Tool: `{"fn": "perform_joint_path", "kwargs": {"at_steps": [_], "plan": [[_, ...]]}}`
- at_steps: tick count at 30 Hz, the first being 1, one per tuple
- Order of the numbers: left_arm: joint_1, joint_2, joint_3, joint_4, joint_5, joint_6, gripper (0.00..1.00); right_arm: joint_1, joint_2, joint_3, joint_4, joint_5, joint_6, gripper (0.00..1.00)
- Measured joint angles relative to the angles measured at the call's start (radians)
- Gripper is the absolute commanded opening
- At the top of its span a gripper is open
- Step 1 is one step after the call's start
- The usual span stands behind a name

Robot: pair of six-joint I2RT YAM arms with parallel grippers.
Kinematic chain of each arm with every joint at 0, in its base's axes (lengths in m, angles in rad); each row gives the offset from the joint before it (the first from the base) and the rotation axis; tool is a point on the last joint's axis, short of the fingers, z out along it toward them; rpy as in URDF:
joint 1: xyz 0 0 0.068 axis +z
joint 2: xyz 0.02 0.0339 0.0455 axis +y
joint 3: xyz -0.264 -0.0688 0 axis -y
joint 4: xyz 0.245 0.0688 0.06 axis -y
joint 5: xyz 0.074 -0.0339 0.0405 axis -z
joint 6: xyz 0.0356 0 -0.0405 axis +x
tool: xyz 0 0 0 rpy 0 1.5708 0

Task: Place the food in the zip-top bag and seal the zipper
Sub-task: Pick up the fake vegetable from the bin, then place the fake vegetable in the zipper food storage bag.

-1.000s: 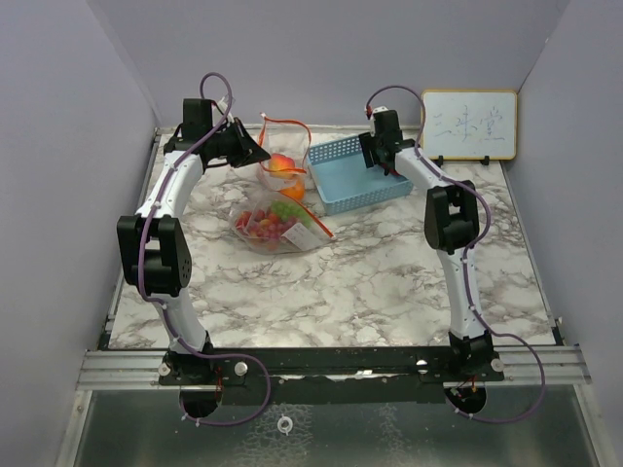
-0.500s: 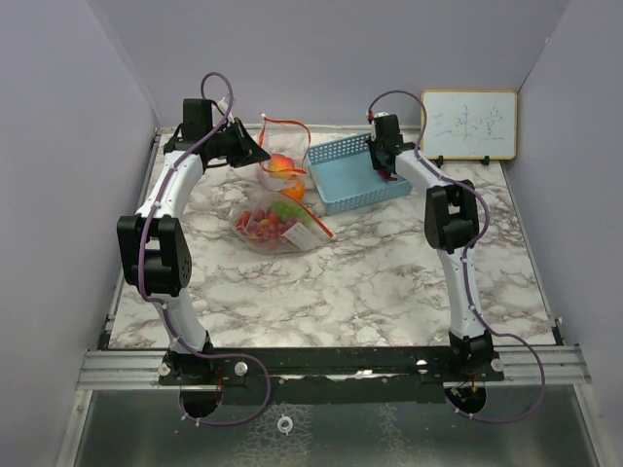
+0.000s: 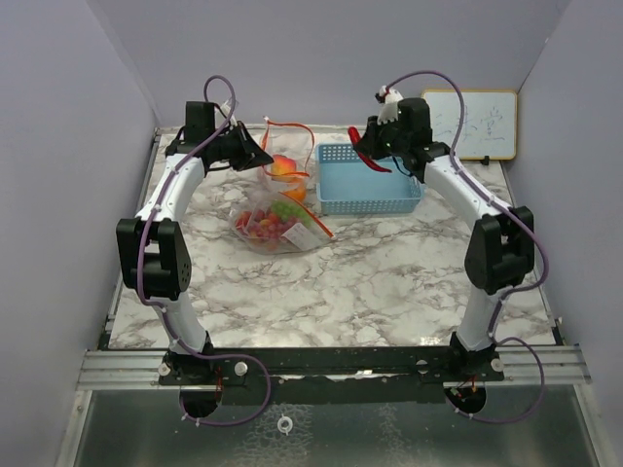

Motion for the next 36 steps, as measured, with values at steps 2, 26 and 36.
{"fn": "perform_joint_path", "kwargs": {"at_steps": [2, 26, 36], "plan": [[-0.005, -0.001, 0.0, 0.0, 0.001, -0.006, 0.0, 0.037, -0.087, -0.013, 0.082, -0.073, 0.043, 0.02], [-0.021, -0.006, 0.028, 0.007, 0.008, -0.034, 0.0, 0.317, 0.25, 0.209, 0.559, -0.117, 0.42, 0.39], [-0.021, -0.006, 0.052, 0.0, 0.011, -0.029, 0.0, 0.338, 0.133, 0.209, 0.383, 0.045, 0.257, 0.75]]}}
